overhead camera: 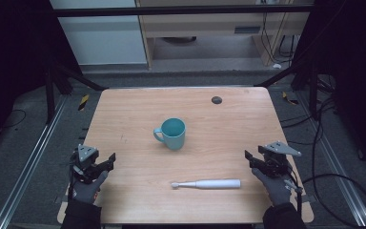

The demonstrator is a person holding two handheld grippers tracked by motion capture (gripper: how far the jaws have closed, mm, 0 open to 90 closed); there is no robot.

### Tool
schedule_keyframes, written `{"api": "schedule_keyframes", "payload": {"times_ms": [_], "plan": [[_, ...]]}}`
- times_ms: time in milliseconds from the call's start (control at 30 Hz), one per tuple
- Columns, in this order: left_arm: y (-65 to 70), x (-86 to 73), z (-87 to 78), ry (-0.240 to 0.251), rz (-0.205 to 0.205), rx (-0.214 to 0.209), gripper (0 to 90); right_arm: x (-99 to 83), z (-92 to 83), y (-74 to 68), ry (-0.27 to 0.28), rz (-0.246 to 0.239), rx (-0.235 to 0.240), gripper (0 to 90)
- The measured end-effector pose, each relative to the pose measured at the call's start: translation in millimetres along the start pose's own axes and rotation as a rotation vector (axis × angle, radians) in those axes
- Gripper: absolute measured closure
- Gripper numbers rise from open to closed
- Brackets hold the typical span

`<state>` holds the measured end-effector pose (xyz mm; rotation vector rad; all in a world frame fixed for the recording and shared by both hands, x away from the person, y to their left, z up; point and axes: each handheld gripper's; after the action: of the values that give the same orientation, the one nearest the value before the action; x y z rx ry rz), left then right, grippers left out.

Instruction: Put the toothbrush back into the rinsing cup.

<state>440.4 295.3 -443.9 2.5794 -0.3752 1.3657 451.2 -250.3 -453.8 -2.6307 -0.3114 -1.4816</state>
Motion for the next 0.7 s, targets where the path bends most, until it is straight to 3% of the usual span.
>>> {"api": "schedule_keyframes", "payload": {"times_ms": [267, 467, 700], "plan": [[1.1, -10.2, -2.5, -0.024, -0.002, -0.013, 41.9, -5.6, -3.8, -16.7, -0.047, -0.045, 0.066, 50.5], [0.7, -12.0, 1.8, -0.035, -0.001, -0.017, 44.8, -9.6, -8.0, -28.4, -0.075, -0.073, 0.110, 60.5], [-0.3, -12.8, 3.3, -0.039, 0.002, -0.020, 44.8, -15.8, -10.4, -42.5, -0.144, -0.119, 0.172, 76.0]]}}
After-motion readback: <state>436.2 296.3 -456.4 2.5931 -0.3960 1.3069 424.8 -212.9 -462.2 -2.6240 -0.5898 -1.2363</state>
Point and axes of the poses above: each handheld gripper's, and its own axes: z roughly forward along the jaws, x roughly out of its top, y roughly to its right, and after that the axes turned 8 degrees about -x, right-handed
